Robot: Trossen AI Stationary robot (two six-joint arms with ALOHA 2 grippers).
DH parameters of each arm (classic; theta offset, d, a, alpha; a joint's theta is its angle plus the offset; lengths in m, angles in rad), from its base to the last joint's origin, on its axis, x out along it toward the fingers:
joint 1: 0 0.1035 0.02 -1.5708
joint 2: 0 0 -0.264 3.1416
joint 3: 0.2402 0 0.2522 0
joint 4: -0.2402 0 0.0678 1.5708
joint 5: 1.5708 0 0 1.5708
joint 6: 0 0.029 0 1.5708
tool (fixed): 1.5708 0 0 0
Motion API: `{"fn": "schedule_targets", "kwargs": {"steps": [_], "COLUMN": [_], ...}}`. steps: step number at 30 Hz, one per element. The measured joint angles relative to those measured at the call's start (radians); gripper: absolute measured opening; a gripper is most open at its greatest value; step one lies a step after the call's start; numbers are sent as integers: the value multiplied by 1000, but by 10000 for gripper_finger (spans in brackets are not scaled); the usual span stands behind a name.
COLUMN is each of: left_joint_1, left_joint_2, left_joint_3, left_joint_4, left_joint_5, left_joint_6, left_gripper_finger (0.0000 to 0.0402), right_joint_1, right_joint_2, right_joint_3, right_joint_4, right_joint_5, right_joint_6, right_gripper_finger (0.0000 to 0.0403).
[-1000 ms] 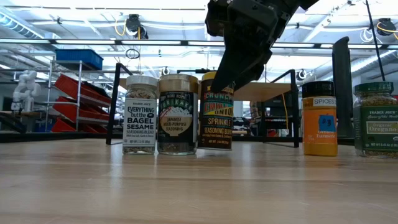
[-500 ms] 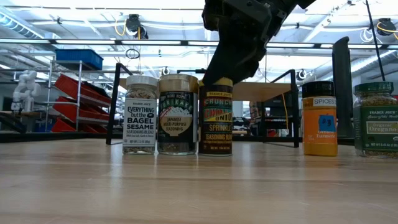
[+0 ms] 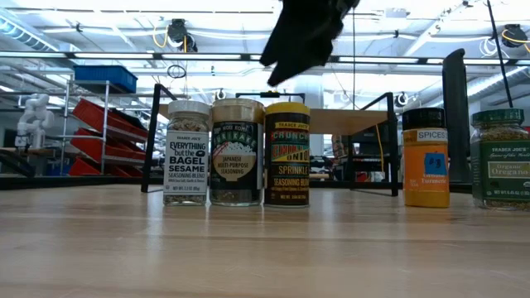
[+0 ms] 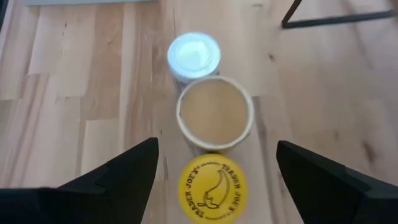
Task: Shelf spices
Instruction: Put the black orange seasoning bottle on the shelf
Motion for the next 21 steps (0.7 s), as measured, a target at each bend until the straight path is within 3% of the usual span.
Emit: {"fn": "schedule_targets", "kwargs": {"steps": [7,13,21], "left_joint_1": [22,57,95], "left_joint_2": [-9,-36,-51], "left_joint_3": [0,48,165], "left_joint_4": [2,-1,1], "left_joint_5": [1,2,4], "left_joint_6": [3,70,237], "left_gripper_finger": [317,317,317], "right_joint_1": [35,87,179], "right_joint_2": [-46,-163,-325], "right_joint_3": [98,121,121], "right_joint_4": [-105,-161,-394], "right_joint_5": [76,196,278], "right_joint_6": [-37,-52,101], "right_gripper_finger": [314,314,314]}}
